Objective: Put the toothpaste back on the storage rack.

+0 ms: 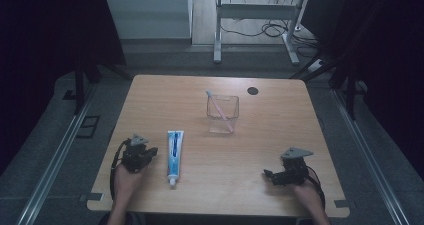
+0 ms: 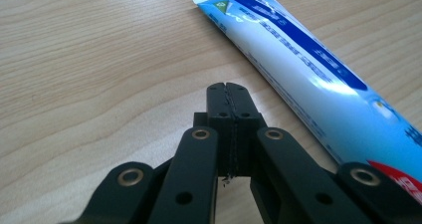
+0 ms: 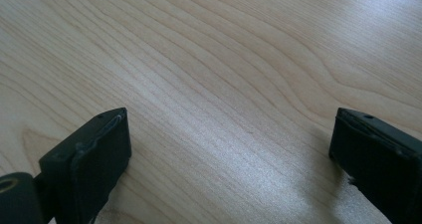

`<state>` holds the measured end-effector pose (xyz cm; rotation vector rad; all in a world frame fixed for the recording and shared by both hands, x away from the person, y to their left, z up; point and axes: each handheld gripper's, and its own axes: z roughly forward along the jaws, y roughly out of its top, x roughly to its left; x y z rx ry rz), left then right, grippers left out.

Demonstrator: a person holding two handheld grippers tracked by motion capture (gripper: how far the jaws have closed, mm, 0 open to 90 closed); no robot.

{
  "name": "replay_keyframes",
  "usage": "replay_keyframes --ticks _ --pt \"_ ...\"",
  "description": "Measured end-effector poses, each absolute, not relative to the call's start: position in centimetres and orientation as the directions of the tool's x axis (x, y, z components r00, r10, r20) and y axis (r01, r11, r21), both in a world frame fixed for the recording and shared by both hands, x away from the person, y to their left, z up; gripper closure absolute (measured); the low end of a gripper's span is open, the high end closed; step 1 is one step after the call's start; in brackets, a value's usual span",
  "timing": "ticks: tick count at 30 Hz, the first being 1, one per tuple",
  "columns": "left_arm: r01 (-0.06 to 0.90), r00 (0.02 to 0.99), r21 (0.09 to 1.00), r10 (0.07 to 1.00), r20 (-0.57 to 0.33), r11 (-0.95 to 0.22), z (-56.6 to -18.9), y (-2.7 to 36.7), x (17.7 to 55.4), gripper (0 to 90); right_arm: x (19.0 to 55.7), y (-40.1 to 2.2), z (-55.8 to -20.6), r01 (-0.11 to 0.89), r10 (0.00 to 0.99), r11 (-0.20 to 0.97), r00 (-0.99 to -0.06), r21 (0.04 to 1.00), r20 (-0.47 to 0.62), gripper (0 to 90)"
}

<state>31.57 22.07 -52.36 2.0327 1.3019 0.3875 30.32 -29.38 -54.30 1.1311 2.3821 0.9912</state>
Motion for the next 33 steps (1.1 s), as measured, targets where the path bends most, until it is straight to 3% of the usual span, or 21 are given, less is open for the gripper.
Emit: replay_keyframes --ticks 33 --pt "0.697 0.491 0.653 0.861 -0.132 -0.297 -52.6 18.2 36.4 89.4 30.3 -29.4 -54.3 0.552 0.779 0.439 -0.627 0.709 0.006 3.3"
